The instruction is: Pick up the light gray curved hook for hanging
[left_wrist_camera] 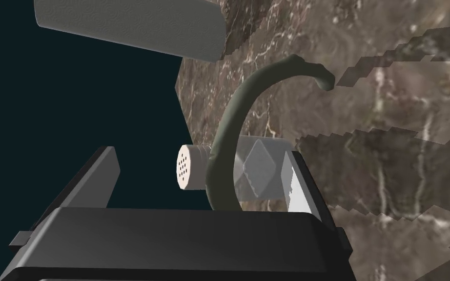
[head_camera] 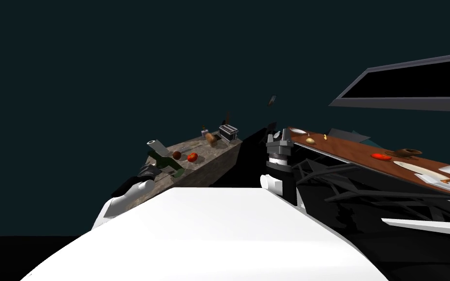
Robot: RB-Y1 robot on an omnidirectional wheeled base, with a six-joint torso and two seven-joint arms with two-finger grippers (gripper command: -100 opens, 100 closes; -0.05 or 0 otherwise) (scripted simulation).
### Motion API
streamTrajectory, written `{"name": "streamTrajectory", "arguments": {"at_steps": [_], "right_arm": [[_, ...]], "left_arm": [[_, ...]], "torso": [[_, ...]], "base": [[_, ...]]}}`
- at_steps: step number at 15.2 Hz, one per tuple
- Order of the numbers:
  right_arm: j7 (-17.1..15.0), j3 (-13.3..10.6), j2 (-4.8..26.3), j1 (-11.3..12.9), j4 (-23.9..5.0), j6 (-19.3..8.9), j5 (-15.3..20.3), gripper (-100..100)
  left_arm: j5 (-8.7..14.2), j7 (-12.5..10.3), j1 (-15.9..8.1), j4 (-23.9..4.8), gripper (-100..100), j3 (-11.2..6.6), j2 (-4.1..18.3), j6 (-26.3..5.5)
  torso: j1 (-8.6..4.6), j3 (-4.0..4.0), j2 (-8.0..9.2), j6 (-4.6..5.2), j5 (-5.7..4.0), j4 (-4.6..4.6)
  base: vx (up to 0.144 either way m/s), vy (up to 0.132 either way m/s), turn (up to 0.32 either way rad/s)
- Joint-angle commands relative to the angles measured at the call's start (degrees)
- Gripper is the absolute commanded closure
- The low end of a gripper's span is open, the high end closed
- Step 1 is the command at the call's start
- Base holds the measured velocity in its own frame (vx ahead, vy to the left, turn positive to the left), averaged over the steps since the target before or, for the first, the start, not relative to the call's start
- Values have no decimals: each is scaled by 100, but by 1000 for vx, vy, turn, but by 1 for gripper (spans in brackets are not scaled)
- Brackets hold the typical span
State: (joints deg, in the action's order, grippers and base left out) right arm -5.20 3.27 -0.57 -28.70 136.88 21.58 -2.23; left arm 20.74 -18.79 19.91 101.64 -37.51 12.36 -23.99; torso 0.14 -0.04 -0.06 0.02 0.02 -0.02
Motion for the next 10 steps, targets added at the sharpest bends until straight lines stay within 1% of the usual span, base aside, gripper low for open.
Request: {"name": "streamTrajectory", "arguments": {"at_steps": [1,2,3,7,8,9,10], "right_arm": [[0,0,0,0,0,0,0,0],[0,0,0,0,0,0,0,0],[0,0,0,0,0,0,0,0],[0,0,0,0,0,0,0,0],[0,0,0,0,0,0,0,0],[0,0,0,-1,0,0,0,0],[0,0,-1,-1,0,0,0,0]], "left_arm": [[-28,-5,-110,-173,-100,-31,35,60],[-18,-3,-50,-65,-100,-15,8,18],[-23,-4,-62,-81,100,-19,10,25],[-27,11,-58,-80,100,-7,16,19],[26,8,89,113,100,31,-25,-16],[41,12,145,194,100,49,-42,-37],[6,11,56,96,100,26,-24,-15]], "torso": [[0,0,0,0,0,0],[6,1,2,0,2,0],[4,2,4,-2,2,1],[-11,6,6,-11,-1,6],[-10,7,7,-13,-1,6],[-17,8,10,-20,-1,6],[-27,10,14,-24,-2,6]], "base": [[-3,52,-50],[-3,33,-22],[0,12,-3],[0,2,-3],[2,-20,91],[3,-51,137],[0,-38,66]]}}
